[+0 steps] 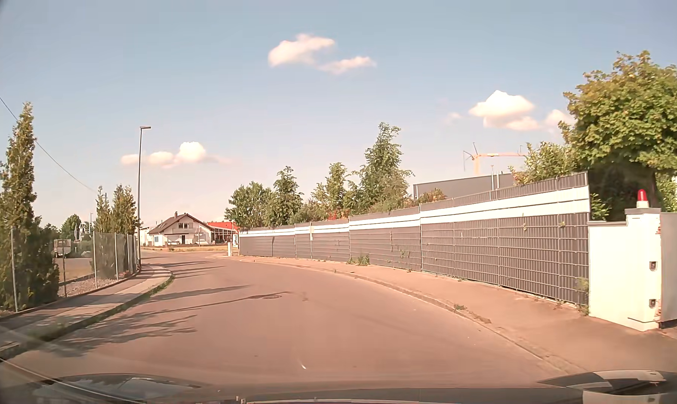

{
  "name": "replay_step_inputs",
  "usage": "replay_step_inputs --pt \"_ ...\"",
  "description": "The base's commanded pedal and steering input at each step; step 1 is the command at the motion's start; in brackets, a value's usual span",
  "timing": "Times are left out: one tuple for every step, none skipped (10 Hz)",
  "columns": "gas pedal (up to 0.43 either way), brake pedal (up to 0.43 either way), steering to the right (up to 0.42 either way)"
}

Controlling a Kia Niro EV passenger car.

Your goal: Follow the waypoints while adhering to traffic rules and regulations

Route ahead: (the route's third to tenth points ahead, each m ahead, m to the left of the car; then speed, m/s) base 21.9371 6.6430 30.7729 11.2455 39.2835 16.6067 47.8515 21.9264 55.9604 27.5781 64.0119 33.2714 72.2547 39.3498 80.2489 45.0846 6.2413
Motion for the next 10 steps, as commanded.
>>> replay_step_inputs --pt "0.138 0.012 -0.024" --pt "0.13 0.018 -0.034" --pt "0.13 0.012 -0.042" --pt "0.11 0.018 -0.055" --pt "0.067 0.012 -0.069" --pt "0.067 0.012 -0.079" --pt "0.067 0.012 -0.085" --pt "0.067 0.012 -0.087" --pt "0.059 0.012 -0.087" --pt "0.059 0.012 -0.087"
